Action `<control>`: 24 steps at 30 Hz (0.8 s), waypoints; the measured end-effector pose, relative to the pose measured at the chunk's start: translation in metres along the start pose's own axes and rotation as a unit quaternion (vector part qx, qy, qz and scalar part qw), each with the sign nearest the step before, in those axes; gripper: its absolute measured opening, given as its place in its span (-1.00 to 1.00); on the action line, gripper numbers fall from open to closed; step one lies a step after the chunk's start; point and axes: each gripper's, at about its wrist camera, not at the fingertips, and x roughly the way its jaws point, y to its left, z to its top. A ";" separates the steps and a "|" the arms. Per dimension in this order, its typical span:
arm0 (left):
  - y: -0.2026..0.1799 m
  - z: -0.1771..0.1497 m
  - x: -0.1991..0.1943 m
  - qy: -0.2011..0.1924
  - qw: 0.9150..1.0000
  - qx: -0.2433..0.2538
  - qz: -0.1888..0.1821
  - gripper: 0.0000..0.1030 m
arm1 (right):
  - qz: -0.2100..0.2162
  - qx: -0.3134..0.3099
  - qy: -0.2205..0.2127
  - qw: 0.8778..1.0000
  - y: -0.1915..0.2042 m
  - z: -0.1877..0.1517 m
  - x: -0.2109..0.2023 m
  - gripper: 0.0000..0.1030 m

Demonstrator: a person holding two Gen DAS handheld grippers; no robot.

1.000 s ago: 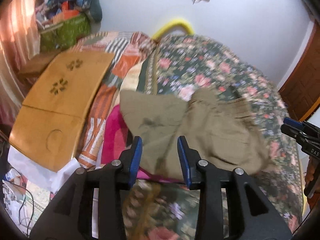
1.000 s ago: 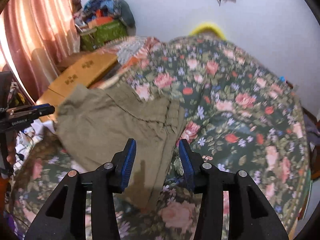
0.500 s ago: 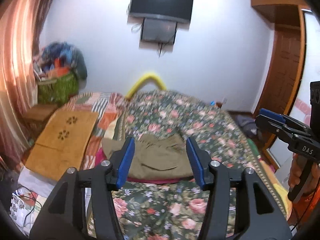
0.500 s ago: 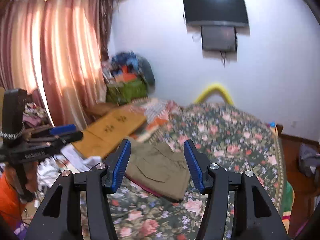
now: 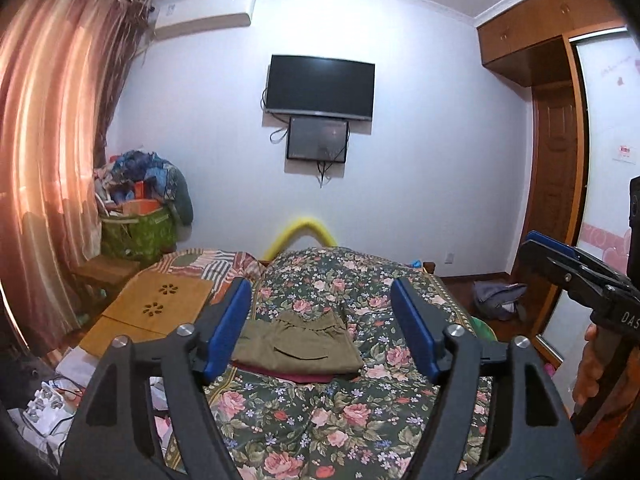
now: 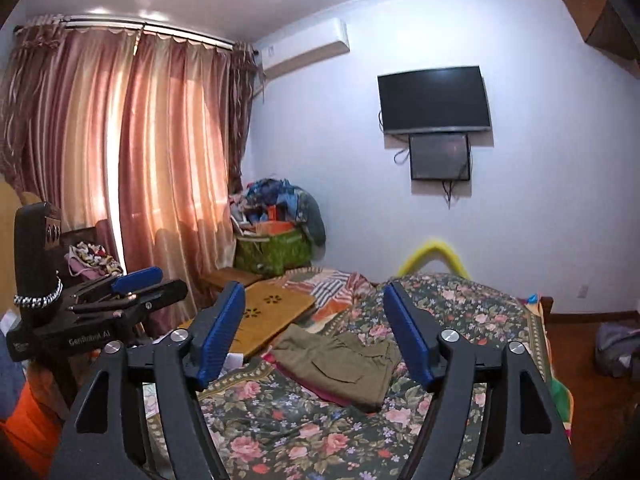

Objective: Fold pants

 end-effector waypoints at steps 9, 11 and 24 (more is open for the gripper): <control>-0.011 -0.009 -0.026 -0.021 1.000 0.009 0.005 0.96 | -0.020 0.012 -0.014 1.000 0.008 -0.010 -0.014 0.81; -0.012 -0.011 -0.028 -0.025 1.000 0.010 0.009 0.98 | -0.029 0.008 -0.017 0.999 0.009 -0.011 -0.013 0.91; -0.013 -0.017 -0.025 -0.022 1.000 0.015 0.010 0.99 | -0.048 -0.001 -0.018 0.999 0.017 -0.018 -0.025 0.99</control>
